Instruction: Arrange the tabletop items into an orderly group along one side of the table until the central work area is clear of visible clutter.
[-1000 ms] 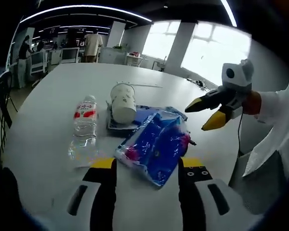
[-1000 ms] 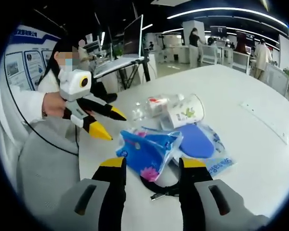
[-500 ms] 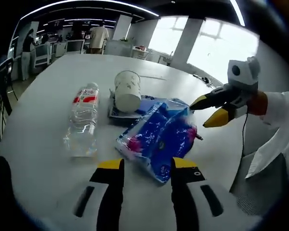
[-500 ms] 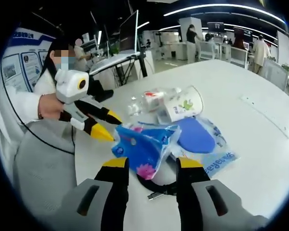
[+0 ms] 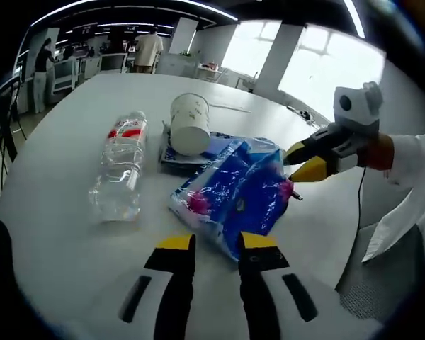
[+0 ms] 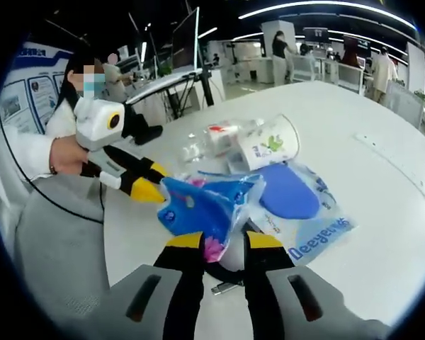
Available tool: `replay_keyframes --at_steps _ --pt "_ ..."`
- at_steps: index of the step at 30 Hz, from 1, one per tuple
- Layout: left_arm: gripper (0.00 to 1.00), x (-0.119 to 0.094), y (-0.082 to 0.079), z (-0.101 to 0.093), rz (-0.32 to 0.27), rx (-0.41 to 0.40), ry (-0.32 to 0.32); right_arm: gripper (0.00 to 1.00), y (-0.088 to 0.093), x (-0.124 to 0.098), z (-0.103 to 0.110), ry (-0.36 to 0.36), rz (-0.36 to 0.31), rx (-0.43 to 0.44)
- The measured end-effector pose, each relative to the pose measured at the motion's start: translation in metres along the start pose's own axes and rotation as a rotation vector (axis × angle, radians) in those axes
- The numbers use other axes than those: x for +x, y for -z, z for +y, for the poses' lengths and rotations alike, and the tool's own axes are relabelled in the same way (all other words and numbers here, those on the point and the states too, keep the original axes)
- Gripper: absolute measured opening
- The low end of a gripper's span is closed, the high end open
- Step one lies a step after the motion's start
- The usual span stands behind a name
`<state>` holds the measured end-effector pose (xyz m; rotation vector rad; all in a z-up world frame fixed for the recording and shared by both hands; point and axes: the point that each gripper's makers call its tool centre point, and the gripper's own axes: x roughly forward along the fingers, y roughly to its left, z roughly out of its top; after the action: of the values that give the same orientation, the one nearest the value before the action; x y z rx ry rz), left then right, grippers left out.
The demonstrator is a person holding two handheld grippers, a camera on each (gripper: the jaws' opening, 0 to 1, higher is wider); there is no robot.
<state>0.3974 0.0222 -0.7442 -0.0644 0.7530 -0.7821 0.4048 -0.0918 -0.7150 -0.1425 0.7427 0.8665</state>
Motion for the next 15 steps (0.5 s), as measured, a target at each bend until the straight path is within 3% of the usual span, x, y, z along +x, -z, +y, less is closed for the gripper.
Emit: replay_keyframes --at_steps 3,15 --pt "0.14 0.0009 0.0019 -0.0004 0.011 0.007 0.002 0.03 0.0001 -0.0005 -0.0008 0.006 -0.003 -0.016" --pt "0.03 0.0017 0.0041 -0.0056 0.032 0.036 0.017 0.0 -0.0005 -0.0026 -0.0026 0.011 -0.019 -0.001"
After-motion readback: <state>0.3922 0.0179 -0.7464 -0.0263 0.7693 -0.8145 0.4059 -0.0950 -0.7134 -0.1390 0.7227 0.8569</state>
